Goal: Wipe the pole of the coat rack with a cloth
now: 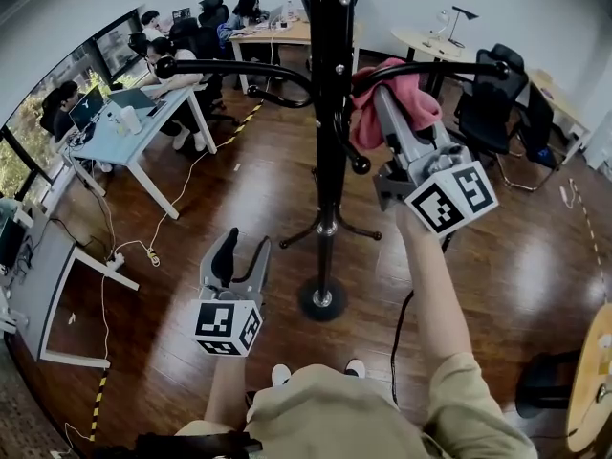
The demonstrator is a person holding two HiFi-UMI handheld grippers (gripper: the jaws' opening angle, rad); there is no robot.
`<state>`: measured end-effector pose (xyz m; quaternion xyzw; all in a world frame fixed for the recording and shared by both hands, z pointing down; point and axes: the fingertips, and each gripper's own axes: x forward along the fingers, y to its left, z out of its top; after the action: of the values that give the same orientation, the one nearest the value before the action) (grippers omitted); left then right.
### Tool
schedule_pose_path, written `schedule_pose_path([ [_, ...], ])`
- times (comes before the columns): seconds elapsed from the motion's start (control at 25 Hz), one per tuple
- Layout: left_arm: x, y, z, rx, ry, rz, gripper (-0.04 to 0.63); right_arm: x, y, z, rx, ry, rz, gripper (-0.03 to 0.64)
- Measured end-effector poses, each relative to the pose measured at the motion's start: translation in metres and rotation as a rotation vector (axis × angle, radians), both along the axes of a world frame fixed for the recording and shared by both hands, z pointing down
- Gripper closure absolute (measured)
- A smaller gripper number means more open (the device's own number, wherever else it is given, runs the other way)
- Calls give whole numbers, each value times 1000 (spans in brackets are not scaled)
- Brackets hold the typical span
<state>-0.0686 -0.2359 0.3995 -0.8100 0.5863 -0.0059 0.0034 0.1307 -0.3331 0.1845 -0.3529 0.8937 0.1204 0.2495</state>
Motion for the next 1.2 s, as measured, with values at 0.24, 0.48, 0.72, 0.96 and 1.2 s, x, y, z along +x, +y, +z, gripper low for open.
schedule_pose_path([
  [0.24,0,-1,3,-5,-1,-2,373,-21,-11,25,-34,27,-18,569],
  [0.48,2,-1,5,-11,-1,2,374,-31,-15,55,-67,80,-4,571],
  [0.72,9,-3,6,-15,2,19,373,-32,-13,71,-36,116,65,571],
  [0.96,16,-2,7,-14,5,36,373,-36,-17,120,-120,202,130,572],
  [1.2,40,-3,12,-6,12,100,373,-33,-26,193,-270,354,172,574],
])
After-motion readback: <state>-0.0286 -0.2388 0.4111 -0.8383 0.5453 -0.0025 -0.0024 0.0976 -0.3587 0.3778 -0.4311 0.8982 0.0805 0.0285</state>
